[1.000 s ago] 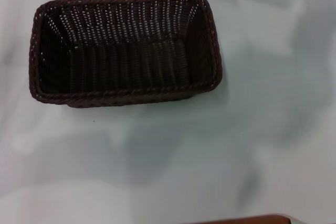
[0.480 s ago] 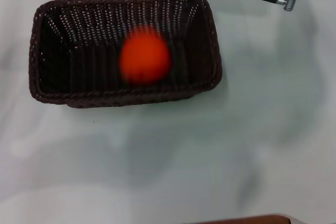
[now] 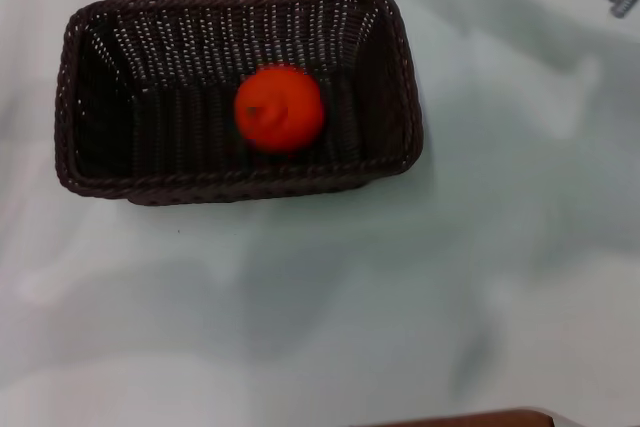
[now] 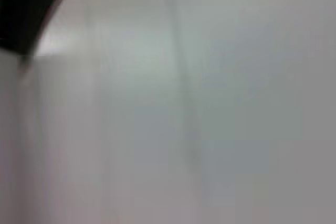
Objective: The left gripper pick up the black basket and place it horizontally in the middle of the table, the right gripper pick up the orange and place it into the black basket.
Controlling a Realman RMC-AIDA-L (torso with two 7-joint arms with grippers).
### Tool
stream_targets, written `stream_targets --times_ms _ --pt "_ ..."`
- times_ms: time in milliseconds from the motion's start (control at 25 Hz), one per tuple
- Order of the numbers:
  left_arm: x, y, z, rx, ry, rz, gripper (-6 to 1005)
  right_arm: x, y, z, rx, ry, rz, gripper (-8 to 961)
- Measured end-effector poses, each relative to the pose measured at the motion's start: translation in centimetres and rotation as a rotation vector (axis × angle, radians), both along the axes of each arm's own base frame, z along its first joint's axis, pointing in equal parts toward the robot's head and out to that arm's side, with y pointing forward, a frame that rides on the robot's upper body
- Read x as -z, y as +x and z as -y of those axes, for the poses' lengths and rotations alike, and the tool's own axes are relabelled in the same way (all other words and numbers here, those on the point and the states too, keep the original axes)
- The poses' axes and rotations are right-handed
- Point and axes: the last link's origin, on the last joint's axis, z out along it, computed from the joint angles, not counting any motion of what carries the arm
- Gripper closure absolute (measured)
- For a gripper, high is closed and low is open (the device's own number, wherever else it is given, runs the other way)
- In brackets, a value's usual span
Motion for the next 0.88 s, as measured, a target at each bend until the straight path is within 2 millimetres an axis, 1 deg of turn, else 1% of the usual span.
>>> stream_targets --times_ms 80,240,280,360,440,480,520,640,720,880 --pt "0.0 0.0 0.0 -0.001 0.006 0.0 111 -0.6 2.0 0.2 0.06 0.154 -0.023 88" --pt "0.0 -0.1 0.4 -0.006 0.057 -0.02 111 -1.9 6.4 1.0 0.26 0.431 -0.086 -5" --pt "0.0 -0.1 0.5 -0.008 0.079 -0.029 111 -2.2 7.7 1.3 0.33 0.5 -0.113 -5" --pt "0.2 -0.2 0.8 -0.018 0.13 -0.049 111 -2.6 9.4 2.1 0.427 0.592 -0.144 -5" --pt "0.5 -0.3 1.2 -0.043 0.201 -0.085 111 -2.8 10.4 2.6 0.478 0.636 -0.157 -5" --pt "1.0 -0.4 1.7 -0.078 0.277 -0.122 111 -3.1 11.1 3.1 0.51 0.666 -0.166 -5" --pt "1.0 -0.4 1.7 -0.078 0.277 -0.122 111 -3.1 11.1 3.1 0.51 0.666 -0.166 -5" --pt "1.6 -0.3 2.3 -0.122 0.385 -0.181 111 -3.1 11.6 3.5 0.536 0.679 -0.18 -5" --pt "1.8 -0.2 2.6 -0.137 0.422 -0.194 111 -3.1 11.6 3.6 0.54 0.681 -0.184 -5" --pt "2.0 -0.1 2.6 -0.146 0.436 -0.192 111 -2.9 11.6 3.6 0.543 0.679 -0.188 -5"
